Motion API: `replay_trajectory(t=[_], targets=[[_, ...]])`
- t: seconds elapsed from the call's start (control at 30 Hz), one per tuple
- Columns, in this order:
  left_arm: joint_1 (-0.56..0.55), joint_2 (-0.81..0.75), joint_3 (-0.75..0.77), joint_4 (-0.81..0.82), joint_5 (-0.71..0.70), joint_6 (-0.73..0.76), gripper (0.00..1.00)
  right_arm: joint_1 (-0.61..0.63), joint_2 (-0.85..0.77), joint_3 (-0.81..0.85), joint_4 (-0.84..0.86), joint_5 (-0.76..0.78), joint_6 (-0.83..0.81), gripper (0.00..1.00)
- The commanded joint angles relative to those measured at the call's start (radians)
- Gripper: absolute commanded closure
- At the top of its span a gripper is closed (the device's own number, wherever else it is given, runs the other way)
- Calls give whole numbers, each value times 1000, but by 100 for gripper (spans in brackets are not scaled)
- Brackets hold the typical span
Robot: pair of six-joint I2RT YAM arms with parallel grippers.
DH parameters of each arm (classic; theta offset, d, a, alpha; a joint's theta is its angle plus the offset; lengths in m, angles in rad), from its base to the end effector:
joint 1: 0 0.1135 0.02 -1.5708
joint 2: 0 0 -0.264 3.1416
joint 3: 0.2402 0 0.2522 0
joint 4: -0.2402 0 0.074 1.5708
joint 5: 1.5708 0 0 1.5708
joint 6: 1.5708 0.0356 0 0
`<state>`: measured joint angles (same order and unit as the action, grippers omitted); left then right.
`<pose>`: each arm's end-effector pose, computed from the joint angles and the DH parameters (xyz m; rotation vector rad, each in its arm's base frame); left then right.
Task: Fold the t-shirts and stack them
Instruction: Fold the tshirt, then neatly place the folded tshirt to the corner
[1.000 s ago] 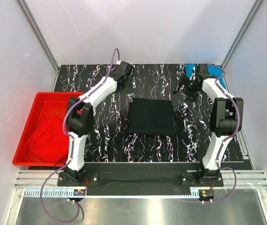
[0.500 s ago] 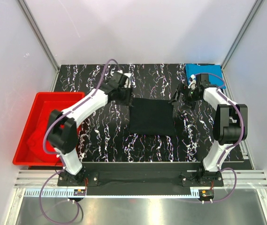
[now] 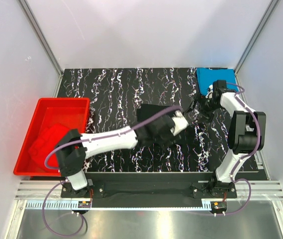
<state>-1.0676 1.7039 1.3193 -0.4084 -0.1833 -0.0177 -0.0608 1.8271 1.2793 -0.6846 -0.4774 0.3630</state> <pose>0.1895 -0.3307 0.2612 1.1093 2.0933 -0.3146 0.3627 -0.0057 0.1929 0.4731 2.7501 0.7424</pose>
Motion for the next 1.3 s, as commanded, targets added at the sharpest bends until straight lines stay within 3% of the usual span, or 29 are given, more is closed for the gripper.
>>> replay_trajectory(t=[0.0,0.3,0.53,0.83,1.07,1.27], targets=[[-93,-14,-57,181,-151,242,28,1,-78,80,-116,115,-10,0],[-221,252,27,310,-312,291,24,-53,-118,46,-64,57,17,0],[-259,276,37,276,-326,246,24,-73,-147,6,-29,14,36,0],[-261,381,104,305,-317,305,29,-73,-152,-51,26,-27,62,0],[-221,422,144,298,-280,297,43,-74,-144,-17,22,-26,60,0],[-192,419,156,293,-240,289,76,-73,-135,-52,60,-56,86,0]])
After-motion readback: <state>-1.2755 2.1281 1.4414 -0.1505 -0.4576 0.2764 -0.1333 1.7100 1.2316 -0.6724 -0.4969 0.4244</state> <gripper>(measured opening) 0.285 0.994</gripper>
